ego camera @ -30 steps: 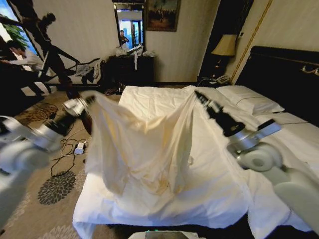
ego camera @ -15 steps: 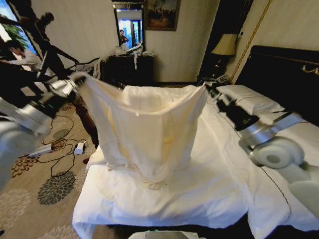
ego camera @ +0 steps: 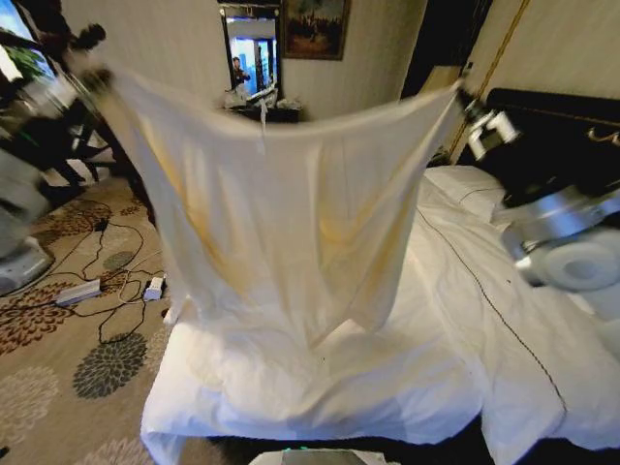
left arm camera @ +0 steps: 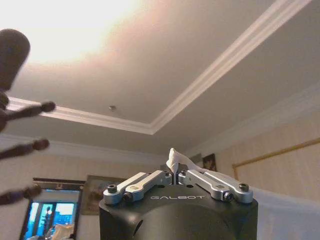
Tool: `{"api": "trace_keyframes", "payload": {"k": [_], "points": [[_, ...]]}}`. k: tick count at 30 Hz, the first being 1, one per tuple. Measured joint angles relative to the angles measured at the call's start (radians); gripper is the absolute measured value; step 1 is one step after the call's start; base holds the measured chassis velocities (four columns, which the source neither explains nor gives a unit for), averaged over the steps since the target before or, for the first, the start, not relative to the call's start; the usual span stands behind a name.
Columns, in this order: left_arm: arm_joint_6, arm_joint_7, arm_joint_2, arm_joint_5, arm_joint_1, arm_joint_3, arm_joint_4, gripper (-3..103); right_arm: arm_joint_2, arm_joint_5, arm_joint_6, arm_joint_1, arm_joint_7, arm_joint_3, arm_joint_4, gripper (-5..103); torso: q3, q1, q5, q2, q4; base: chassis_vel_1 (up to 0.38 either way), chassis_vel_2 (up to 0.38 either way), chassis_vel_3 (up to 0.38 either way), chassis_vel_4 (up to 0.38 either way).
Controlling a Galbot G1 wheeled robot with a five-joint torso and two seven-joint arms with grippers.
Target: Pick up the clothes from the bed and hang them on the clothes hanger.
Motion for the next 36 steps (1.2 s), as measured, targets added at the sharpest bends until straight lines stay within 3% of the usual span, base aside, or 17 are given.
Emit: {"api": "trace_keyframes", "payload": {"k": [4,8,9,11,13,16,17,19,23,28,31,34,36], "points": [[0.018,-0.010,0.045,-0.051,-0.050,-0.008,0.017,0,-0.036,-0.005,-0.060,0.131,0.054,-0.015,-0.023,0,0.000,0.000,0.0010,0.000,0.0019,0.000,0.000,0.000,0.000],[0.029,-0.027,0.019,-0.028,-0.001,-0.020,-0.027,0,-0.052,-0.029,-0.104,0.117,0.119,0.005,0.011,0,0.000,-0.001,0.0006,0.000,0.0012,0.000,0.000,0.000,0.000],[0.030,-0.036,-0.009,0.010,0.050,-0.027,-0.059,0,-0.046,-0.056,-0.117,0.084,0.148,0.000,0.034,0,0.000,-0.001,-0.0001,0.001,0.0000,0.000,0.000,0.000,0.000],[0.031,-0.061,-0.074,0.106,0.184,-0.034,-0.128,0,-0.008,-0.130,-0.149,-0.031,0.213,-0.036,0.082,0,0.000,0.000,0.0009,0.000,0.0002,0.000,0.000,0.000,0.000],[0.032,-0.068,-0.093,0.138,0.229,-0.033,-0.149,0,0.003,-0.149,-0.160,-0.065,0.230,-0.047,0.093,0,0.000,0.000,0.0012,0.000,0.0005,0.000,0.000,0.000,0.000],[0.067,-0.137,-0.201,0.331,0.446,-0.002,-0.248,0,0.047,-0.245,-0.226,-0.231,0.275,-0.093,0.138,0,0.000,0.000,0.0005,0.000,0.0012,0.000,0.000,0.000,0.000],[0.067,-0.137,-0.201,0.331,0.446,-0.002,-0.248,0,0.047,-0.245,-0.226,-0.231,0.275,-0.093,0.138,0,0.000,0.000,0.0005,0.000,0.0012,0.000,0.000,0.000,0.000],[0.082,-0.170,-0.244,0.406,0.517,-0.001,-0.265,0,0.049,-0.297,-0.253,-0.305,0.280,-0.086,0.148,0,0.000,0.000,0.0006,0.000,0.0010,0.000,0.000,0.000,0.000],[0.089,-0.190,-0.275,0.472,0.590,-0.023,-0.252,0,0.049,-0.326,-0.309,-0.375,0.352,-0.059,0.160,0,0.000,-0.001,0.0009,0.000,0.0008,0.000,0.000,0.000,0.000],[0.105,-0.274,-0.312,0.519,0.583,-0.050,-0.193,0,0.054,-0.297,-0.392,-0.373,0.526,-0.033,0.199,0,0.000,0.000,0.0009,0.000,0.0008,0.000,0.000,0.000,0.000],[0.111,-0.309,-0.330,0.525,0.610,-0.056,-0.195,0,0.052,-0.252,-0.393,-0.372,0.536,-0.027,0.237,0,0.000,0.000,0.0006,0.000,0.0004,0.000,0.000,0.000,0.000],[0.128,-0.321,-0.343,0.516,0.661,-0.062,-0.224,0,0.048,-0.206,-0.368,-0.378,0.498,-0.035,0.283,0,0.000,0.000,0.0001,0.000,0.0015,0.000,0.000,0.000,0.000],[0.158,-0.324,-0.347,0.479,0.696,-0.071,-0.261,11,0.047,-0.188,-0.345,-0.379,0.438,-0.044,0.308,0,0.000,0.000,0.0004,0.000,0.0014,0.000,0.000,0.000,0.000]]}}
